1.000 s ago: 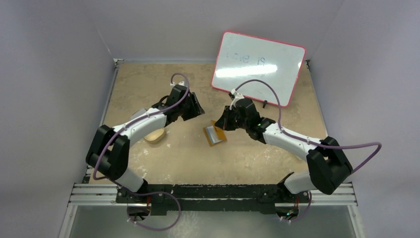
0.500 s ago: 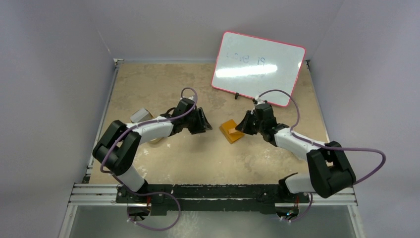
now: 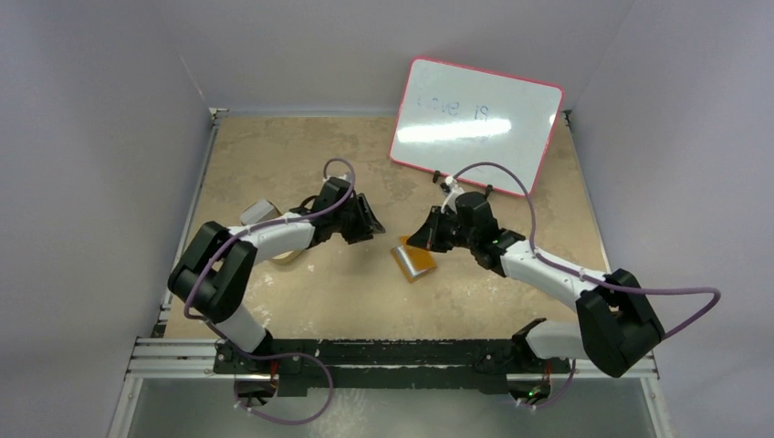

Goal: Put the credit cards into the card holder
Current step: Open the card holder at the center of the board.

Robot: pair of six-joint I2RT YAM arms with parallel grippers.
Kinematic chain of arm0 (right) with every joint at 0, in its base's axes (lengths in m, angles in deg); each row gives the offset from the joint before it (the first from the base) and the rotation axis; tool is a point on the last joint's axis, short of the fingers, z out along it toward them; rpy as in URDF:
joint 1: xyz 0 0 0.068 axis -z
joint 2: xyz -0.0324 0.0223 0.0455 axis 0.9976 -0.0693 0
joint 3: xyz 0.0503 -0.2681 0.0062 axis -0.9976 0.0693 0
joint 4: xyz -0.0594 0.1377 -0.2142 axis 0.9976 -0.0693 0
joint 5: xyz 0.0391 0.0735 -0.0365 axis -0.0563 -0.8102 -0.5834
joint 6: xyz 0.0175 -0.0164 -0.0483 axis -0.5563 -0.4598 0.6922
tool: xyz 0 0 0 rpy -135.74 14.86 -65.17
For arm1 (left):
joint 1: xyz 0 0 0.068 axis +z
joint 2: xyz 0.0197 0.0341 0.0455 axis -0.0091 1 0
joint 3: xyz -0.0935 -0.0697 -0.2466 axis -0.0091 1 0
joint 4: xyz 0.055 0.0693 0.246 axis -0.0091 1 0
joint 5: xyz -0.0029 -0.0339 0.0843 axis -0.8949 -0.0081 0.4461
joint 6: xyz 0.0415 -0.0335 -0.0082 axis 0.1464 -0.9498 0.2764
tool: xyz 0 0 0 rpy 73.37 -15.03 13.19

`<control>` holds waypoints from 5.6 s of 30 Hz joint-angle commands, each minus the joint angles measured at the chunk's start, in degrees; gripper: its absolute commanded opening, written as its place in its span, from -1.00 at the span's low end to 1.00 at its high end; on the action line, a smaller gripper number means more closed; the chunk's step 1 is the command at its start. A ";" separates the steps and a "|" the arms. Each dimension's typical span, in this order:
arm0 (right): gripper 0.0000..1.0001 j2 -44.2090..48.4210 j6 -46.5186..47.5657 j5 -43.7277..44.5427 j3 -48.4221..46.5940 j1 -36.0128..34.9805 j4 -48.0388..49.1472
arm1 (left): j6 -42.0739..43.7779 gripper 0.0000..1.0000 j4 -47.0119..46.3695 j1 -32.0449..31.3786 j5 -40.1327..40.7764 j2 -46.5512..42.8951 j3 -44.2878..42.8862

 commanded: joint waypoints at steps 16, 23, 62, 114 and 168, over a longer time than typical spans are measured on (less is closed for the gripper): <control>-1.00 -2.91 -1.01 -1.94 5.96 11.14 4.47 | 3.23 -0.11 1.43 -0.70 -4.56 -4.91 1.69; -1.00 -2.62 2.79 1.27 7.27 14.58 1.38 | 2.34 -0.11 -2.84 -0.98 -5.31 -2.15 3.56; 0.05 10.29 11.65 14.79 -5.43 14.53 -22.93 | -5.79 -1.00 -18.52 -2.88 -9.73 -0.16 5.57; 0.15 -9.55 4.82 31.96 -11.41 -10.92 -23.04 | 1.49 -1.00 -6.77 -4.57 -7.35 1.28 0.45; -0.22 -13.17 1.92 29.24 -12.31 -16.24 -15.24 | 0.87 -1.00 -5.44 -4.90 -8.22 1.02 0.07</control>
